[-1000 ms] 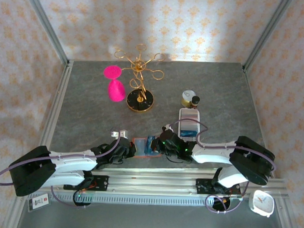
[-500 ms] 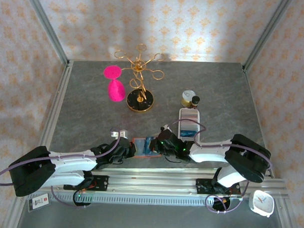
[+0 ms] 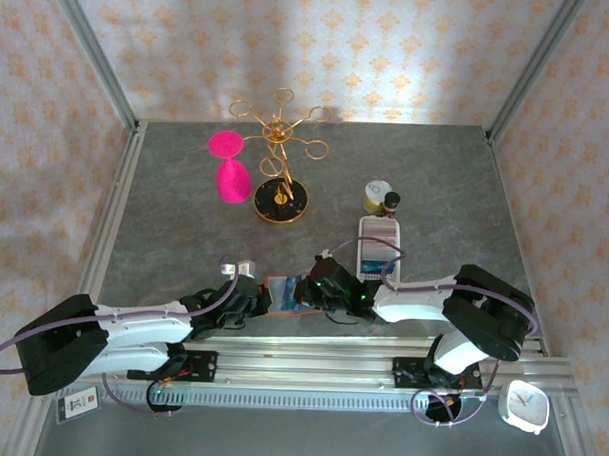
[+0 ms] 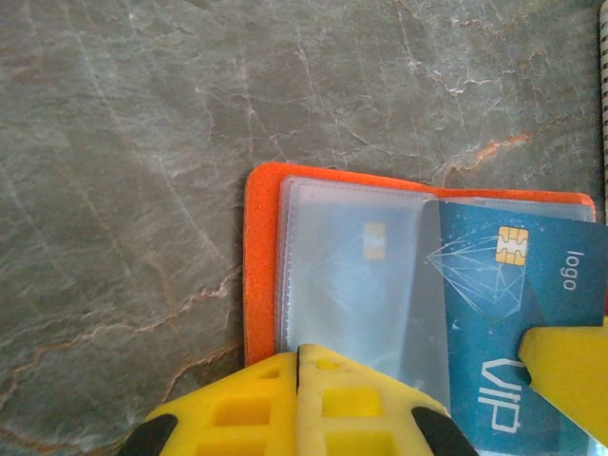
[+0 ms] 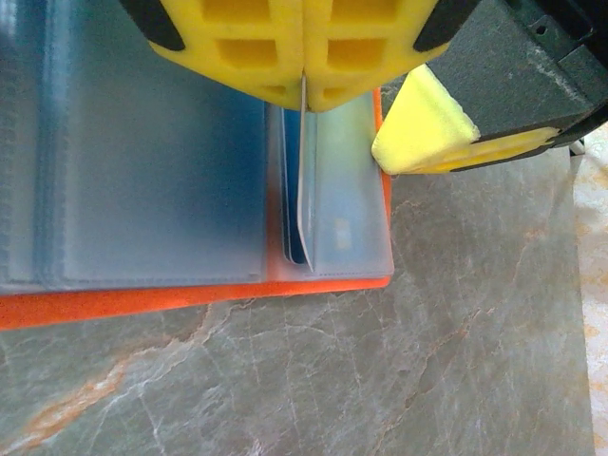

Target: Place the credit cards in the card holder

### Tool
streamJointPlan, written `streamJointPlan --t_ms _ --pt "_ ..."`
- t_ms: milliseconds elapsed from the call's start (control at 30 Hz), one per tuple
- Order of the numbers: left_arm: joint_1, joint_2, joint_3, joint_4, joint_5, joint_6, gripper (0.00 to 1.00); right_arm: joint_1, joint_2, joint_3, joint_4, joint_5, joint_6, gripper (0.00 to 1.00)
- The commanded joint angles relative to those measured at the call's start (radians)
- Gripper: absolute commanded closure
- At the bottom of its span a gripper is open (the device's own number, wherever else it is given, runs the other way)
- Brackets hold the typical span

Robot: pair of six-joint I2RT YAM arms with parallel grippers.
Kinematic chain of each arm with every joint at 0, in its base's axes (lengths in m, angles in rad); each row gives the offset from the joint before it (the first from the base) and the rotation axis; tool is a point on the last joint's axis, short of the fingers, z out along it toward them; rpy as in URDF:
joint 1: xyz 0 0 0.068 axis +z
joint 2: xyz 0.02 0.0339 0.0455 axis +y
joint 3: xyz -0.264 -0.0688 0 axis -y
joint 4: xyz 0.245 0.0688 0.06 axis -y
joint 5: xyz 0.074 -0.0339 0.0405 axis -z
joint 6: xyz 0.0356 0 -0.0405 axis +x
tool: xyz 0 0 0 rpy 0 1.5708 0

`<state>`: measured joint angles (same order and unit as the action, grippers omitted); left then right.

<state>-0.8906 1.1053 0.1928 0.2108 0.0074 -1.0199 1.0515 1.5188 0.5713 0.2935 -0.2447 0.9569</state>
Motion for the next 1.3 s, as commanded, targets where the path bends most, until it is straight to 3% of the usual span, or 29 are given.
streamJointPlan --t_ms 0,467,800,933,1267 --pt "-0.004 -0.004 -0.024 -0.086 -0.016 0.004 1.0 0.007 0.016 0.031 -0.074 0.013 -0.022 1.0" --pt "-0.005 -0.003 -0.029 -0.079 -0.01 0.006 1.0 0.007 0.058 0.089 -0.12 0.001 -0.084 0.98" --pt "-0.005 -0.004 -0.03 -0.085 -0.014 0.003 1.0 0.007 0.037 0.147 -0.276 0.113 -0.147 0.63" --pt "-0.004 -0.003 -0.032 -0.08 -0.012 0.003 1.0 0.007 0.038 0.168 -0.335 0.152 -0.168 0.63" --pt "-0.004 0.015 -0.027 -0.066 -0.001 0.004 1.0 0.008 0.123 0.21 -0.336 0.117 -0.199 0.83"
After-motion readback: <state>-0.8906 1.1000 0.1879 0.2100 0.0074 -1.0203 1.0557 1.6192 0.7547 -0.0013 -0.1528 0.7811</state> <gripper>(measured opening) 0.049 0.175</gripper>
